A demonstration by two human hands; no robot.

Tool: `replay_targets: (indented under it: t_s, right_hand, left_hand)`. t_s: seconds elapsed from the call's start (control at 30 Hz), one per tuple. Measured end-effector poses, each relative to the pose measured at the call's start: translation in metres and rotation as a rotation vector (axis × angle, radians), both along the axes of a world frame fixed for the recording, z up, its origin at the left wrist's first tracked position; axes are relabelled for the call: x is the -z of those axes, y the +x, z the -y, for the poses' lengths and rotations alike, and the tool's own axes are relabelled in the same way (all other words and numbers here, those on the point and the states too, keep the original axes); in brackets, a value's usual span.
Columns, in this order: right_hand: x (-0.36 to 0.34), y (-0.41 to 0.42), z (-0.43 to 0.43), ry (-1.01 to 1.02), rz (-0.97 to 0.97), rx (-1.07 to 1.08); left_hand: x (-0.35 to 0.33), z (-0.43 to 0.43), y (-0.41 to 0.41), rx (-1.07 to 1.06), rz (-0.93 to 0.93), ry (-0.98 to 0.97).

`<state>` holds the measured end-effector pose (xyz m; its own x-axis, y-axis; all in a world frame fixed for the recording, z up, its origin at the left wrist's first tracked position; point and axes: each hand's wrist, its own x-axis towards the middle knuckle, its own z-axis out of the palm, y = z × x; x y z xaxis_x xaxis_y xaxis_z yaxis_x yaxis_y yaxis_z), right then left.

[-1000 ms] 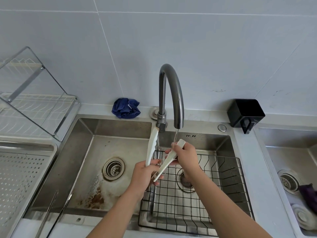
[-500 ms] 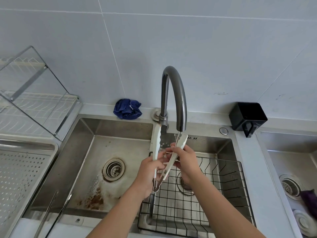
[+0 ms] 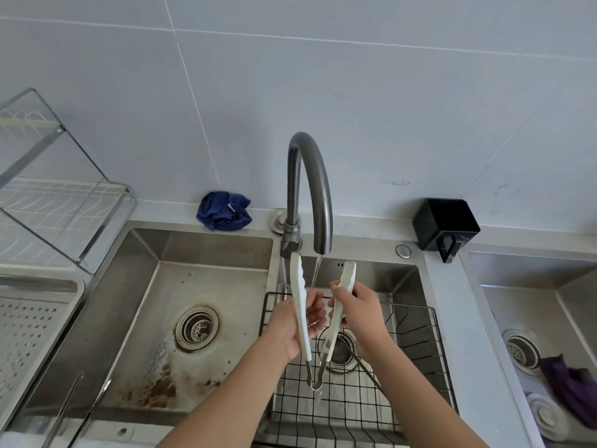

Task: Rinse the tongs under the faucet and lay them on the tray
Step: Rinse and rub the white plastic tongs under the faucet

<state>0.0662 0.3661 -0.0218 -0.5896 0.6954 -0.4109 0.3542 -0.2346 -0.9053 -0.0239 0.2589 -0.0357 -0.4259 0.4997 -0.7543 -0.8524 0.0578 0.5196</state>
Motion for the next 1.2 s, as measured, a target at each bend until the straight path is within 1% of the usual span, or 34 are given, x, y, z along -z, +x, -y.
replay_targets:
  t_s: [0.17, 0.27, 0.4, 0.47, 0.53, 0.6, 0.63, 0.73, 0.77, 0.83, 0.9, 0.97, 1.0, 1.07, 1.1, 1.13, 1.2]
  right_hand:
    - [-0.001, 0.0, 0.002, 0.036, 0.012, -0.029]
    - [0.0, -0.003, 0.004, 0.032, 0.007, -0.043]
    - [0.0, -0.01, 0.008, 0.032, 0.002, -0.037]
    - [-0.001, -0.014, 0.01, 0.048, 0.012, -0.017]
    - [-0.001, -0.018, 0.013, 0.052, 0.013, 0.009]
    - [-0.001, -0.021, 0.015, 0.054, 0.013, 0.042]
    - [0.0, -0.023, 0.017, 0.061, 0.024, 0.057]
    - [0.004, -0.027, 0.022, 0.038, 0.024, 0.064]
    - [0.005, -0.028, 0.024, 0.019, 0.014, 0.055]
    - [0.007, -0.03, 0.027, -0.006, -0.005, 0.037]
    - [0.009, -0.035, 0.028, -0.019, -0.031, 0.066]
    - [0.008, -0.041, 0.026, 0.021, -0.033, 0.169]
    - [0.008, -0.044, 0.025, 0.077, -0.013, 0.225]
    - [0.007, -0.049, 0.027, 0.179, 0.02, 0.296]
    - [0.008, -0.05, 0.031, 0.196, 0.025, 0.291]
    - [0.009, -0.052, 0.034, 0.187, 0.025, 0.258]
    - [0.009, -0.051, 0.036, 0.095, 0.004, 0.157]
  left_hand:
    - [0.002, 0.003, 0.001, 0.002, 0.013, 0.017]
    - [0.005, 0.009, -0.004, -0.01, -0.024, 0.054]
    - [0.003, 0.017, -0.008, -0.004, -0.086, -0.007]
    - [0.003, 0.022, -0.008, -0.028, -0.094, -0.004]
    - [0.006, 0.033, -0.009, -0.028, -0.065, 0.07]
    - [0.008, 0.046, -0.009, 0.027, -0.035, 0.142]
    - [0.008, 0.05, -0.007, 0.075, -0.058, 0.154]
    - [0.005, 0.057, -0.001, 0.243, -0.235, 0.079]
    - [0.003, 0.058, 0.001, 0.263, -0.262, 0.066]
    - [0.002, 0.058, 0.003, 0.266, -0.343, 0.022]
    - [-0.001, 0.055, 0.006, 0.252, -0.479, -0.061]
    - [-0.002, 0.05, 0.011, 0.227, -0.575, -0.121]
    - [-0.002, 0.048, 0.013, 0.221, -0.608, -0.142]
    - [-0.002, 0.047, 0.013, 0.222, -0.651, -0.179]
    - [-0.002, 0.049, 0.012, 0.217, -0.658, -0.189]
    - [-0.002, 0.051, 0.01, 0.207, -0.65, -0.195]
    - [-0.001, 0.059, 0.007, 0.18, -0.622, -0.21]
